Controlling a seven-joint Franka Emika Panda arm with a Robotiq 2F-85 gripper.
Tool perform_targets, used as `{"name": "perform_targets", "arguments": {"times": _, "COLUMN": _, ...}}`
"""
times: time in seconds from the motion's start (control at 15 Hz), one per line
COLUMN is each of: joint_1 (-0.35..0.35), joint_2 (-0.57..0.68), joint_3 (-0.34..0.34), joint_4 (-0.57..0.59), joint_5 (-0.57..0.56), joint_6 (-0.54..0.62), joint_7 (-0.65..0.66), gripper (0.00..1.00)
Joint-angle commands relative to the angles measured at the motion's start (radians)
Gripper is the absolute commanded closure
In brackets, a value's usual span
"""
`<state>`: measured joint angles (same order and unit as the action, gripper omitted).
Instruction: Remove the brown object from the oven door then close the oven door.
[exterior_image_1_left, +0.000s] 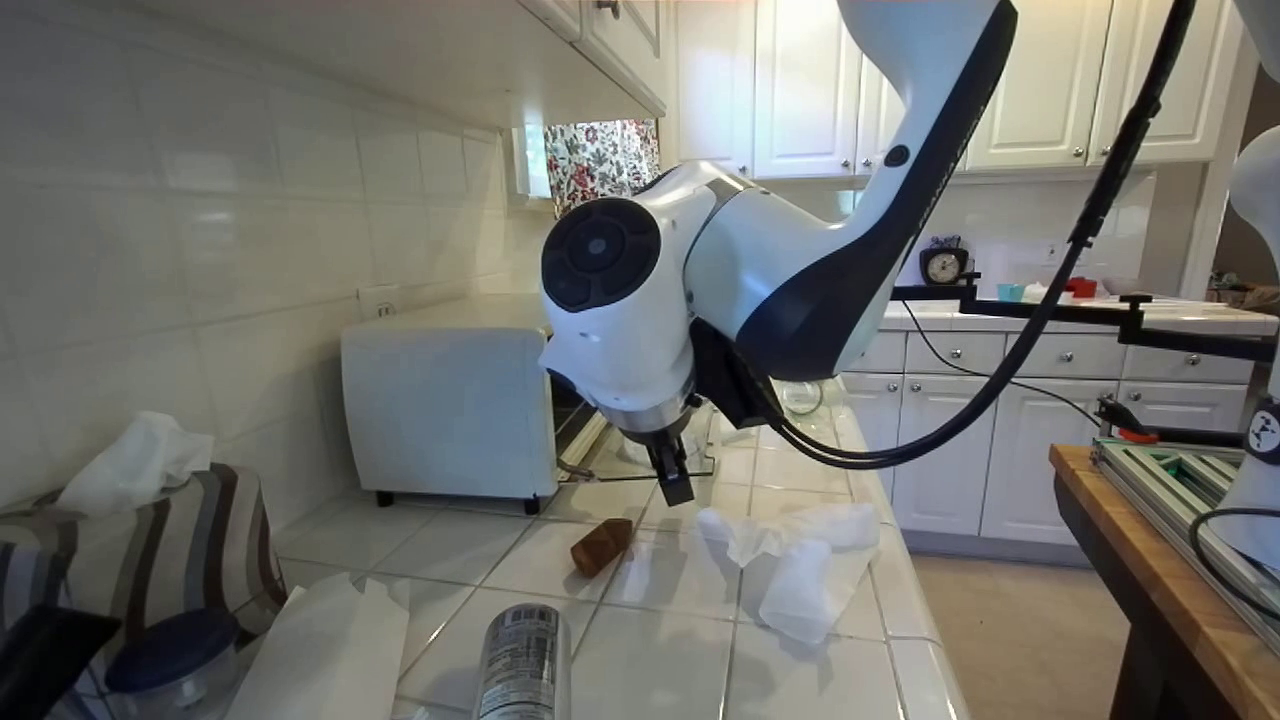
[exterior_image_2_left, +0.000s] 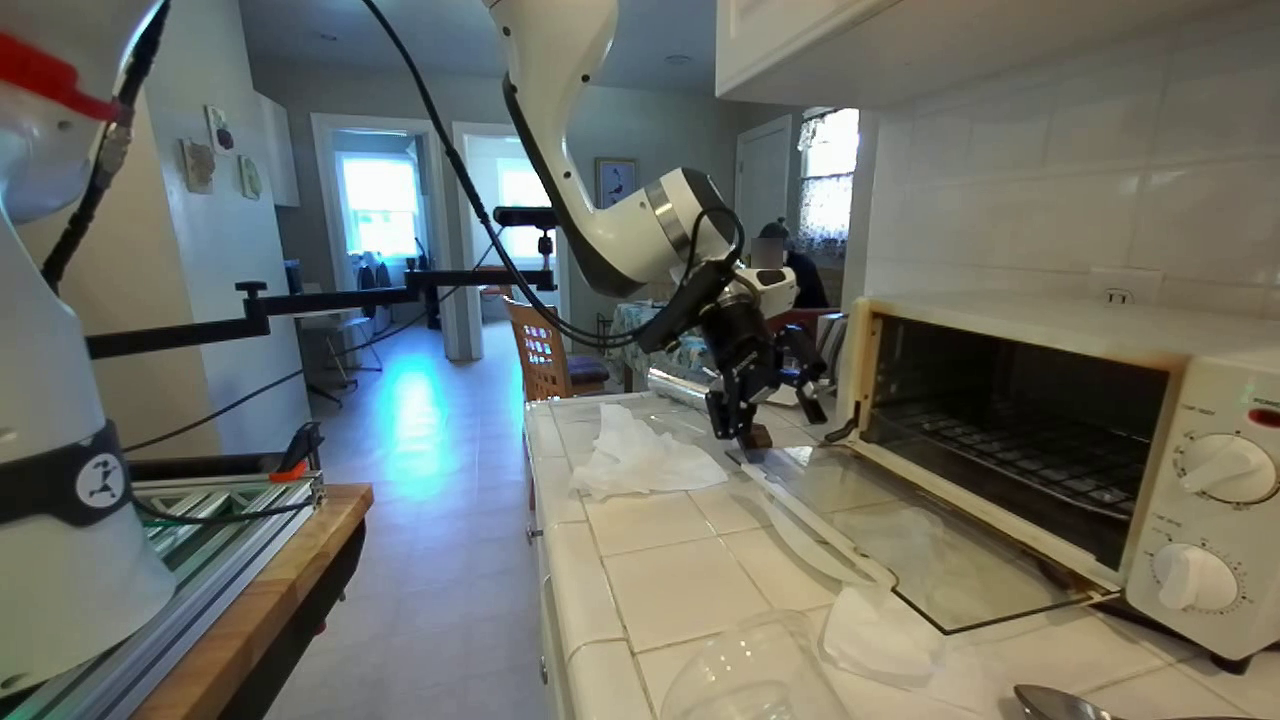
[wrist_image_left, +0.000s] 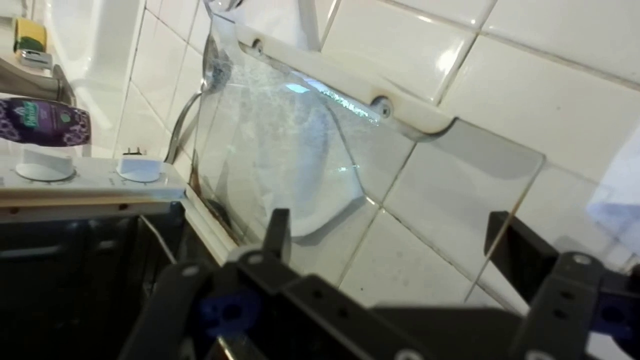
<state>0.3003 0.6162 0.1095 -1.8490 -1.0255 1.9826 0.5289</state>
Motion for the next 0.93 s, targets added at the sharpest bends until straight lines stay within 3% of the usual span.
{"name": "perform_targets", "arguments": {"times": 0.0, "joint_1": -0.003, "joint_2": -0.036, "joint_3": -0.007, "joint_4": -0.037, "joint_5": 0.007, "joint_6": -0.009, "joint_7": 0.001, "gripper": 0.0}}
{"name": "perform_targets", "arguments": {"times": 0.87, "joint_1": -0.013, "joint_2": -0.094, "joint_3": -0.013, "joint_4": -0.085, "joint_5": 0.003, "joint_6": -0.041, "joint_7": 0.02, "gripper": 0.0}}
